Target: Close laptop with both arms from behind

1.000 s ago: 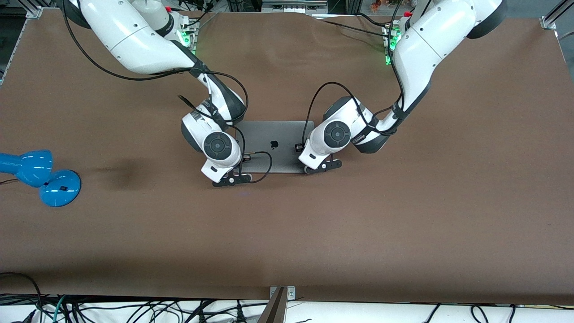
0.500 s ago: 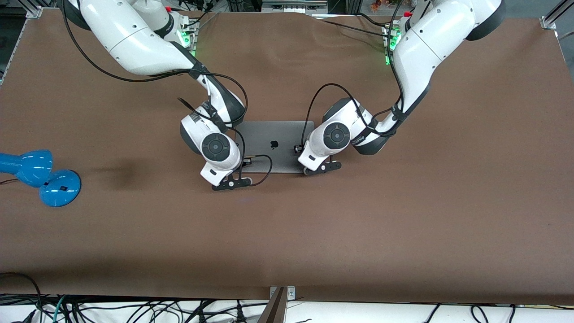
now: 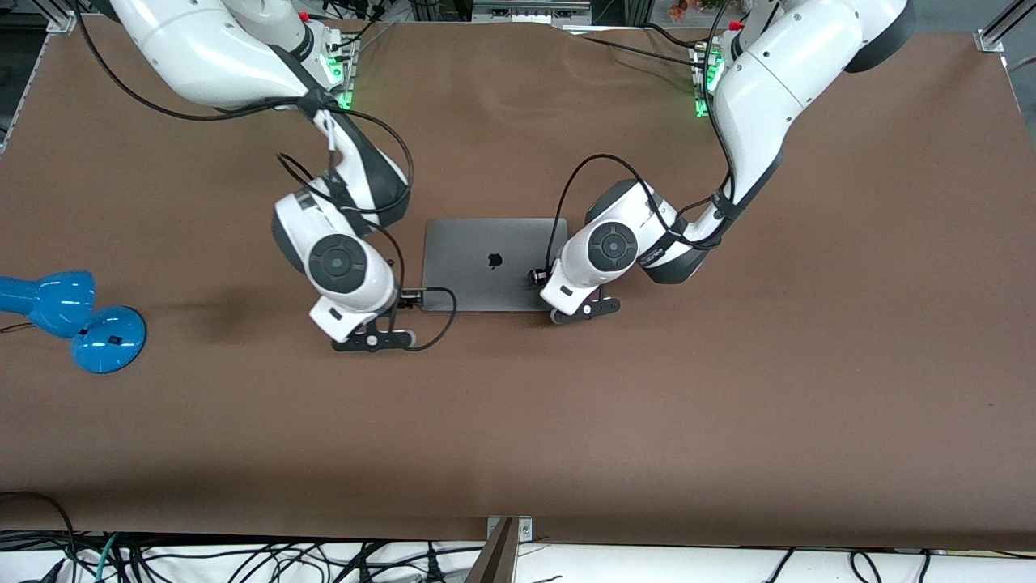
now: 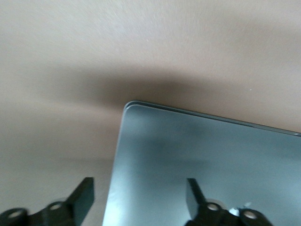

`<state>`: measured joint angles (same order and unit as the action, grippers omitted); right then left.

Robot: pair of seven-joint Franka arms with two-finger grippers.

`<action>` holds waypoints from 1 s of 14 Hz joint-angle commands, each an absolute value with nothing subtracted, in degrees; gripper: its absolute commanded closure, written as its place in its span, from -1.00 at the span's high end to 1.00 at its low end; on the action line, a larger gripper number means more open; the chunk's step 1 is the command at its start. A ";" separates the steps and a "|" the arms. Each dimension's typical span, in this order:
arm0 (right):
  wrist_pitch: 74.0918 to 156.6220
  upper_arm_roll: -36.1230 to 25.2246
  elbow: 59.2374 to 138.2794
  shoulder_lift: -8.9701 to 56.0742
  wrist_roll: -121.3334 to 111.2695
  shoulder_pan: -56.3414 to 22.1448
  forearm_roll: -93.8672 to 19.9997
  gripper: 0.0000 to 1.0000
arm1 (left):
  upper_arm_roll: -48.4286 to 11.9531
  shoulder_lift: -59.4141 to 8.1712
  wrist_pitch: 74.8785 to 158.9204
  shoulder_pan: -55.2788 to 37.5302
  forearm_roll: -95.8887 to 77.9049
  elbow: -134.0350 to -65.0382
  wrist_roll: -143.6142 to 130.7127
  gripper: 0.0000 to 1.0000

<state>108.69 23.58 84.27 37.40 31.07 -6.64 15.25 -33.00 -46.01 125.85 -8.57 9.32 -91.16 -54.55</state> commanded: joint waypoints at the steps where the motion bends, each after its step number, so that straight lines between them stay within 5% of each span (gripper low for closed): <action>1: 104.87 23.73 85.43 33.50 30.41 -3.53 12.92 1.00 | -33.49 -37.82 116.84 -7.47 10.81 -91.85 -55.20 1.00; 6: 97.30 23.64 85.34 28.84 29.36 2.62 13.01 1.00 | -32.26 -23.93 101.88 -2.83 3.73 -91.85 -40.55 1.00; 8: 96.77 22.77 85.43 26.38 23.68 4.39 12.57 1.00 | -26.57 -17.52 98.80 -3.86 1.94 -92.46 -31.25 1.00; 14: 97.99 2.74 90.34 15.49 3.63 -1.32 2.73 1.00 | -15.14 -4.94 89.13 -4.31 -2.19 -93.34 -20.48 1.00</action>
<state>97.25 6.74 85.47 20.72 9.12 0.23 4.79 -19.11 -10.50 90.33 -3.78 0.12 -90.25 -24.29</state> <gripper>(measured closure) 0.000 0.000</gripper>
